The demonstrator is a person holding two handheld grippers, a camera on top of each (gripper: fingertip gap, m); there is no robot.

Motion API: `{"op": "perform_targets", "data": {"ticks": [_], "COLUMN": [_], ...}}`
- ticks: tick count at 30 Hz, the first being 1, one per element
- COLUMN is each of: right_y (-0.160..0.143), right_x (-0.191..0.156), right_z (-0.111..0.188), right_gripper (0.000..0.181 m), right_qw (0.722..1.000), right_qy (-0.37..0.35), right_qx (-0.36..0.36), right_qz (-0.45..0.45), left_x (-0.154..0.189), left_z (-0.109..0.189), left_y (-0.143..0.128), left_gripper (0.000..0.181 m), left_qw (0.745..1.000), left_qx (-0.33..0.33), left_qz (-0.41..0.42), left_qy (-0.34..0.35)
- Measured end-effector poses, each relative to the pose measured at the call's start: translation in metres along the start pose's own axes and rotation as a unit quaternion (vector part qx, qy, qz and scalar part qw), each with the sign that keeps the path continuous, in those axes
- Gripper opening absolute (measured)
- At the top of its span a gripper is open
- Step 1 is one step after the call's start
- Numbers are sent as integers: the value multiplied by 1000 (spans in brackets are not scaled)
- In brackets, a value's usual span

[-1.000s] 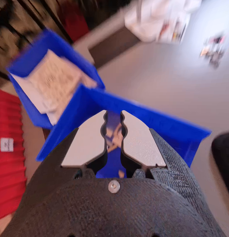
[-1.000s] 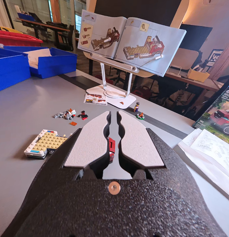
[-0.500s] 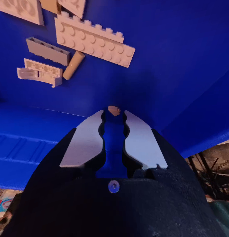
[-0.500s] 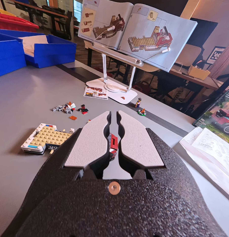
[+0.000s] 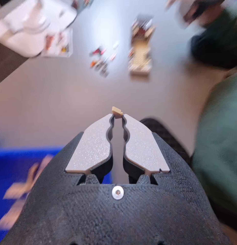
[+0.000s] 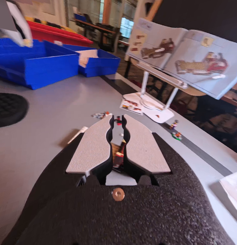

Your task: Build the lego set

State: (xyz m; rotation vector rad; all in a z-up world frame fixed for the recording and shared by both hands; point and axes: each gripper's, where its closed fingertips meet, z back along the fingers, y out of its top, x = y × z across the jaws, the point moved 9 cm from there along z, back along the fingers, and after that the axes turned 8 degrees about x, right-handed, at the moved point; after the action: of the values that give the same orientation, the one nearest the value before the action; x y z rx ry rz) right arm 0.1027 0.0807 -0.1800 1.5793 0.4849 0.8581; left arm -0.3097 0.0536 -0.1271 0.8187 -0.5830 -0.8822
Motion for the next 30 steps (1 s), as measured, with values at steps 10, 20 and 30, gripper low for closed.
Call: {"op": "perform_targets", "data": {"ticks": [10,20,30], "right_y": [22,3,-69], "right_x": [-92,-95,-24], "right_z": [7,25,31], "right_gripper": [35,17,17], "right_qw": [958,947,930], "right_qy": [268,277,241], "right_qx": [-15,-56,-257], "right_qz": [103,153,100], "left_x": [87,118,54], "left_z": [-178,-210,-113], "left_y": [12,19,25], "left_gripper": [11,12,29], "left_qw": [916,899,988], "left_qx": [96,38,125], "left_qz": [168,162,22], "left_qy": [-350,-405,-89]}}
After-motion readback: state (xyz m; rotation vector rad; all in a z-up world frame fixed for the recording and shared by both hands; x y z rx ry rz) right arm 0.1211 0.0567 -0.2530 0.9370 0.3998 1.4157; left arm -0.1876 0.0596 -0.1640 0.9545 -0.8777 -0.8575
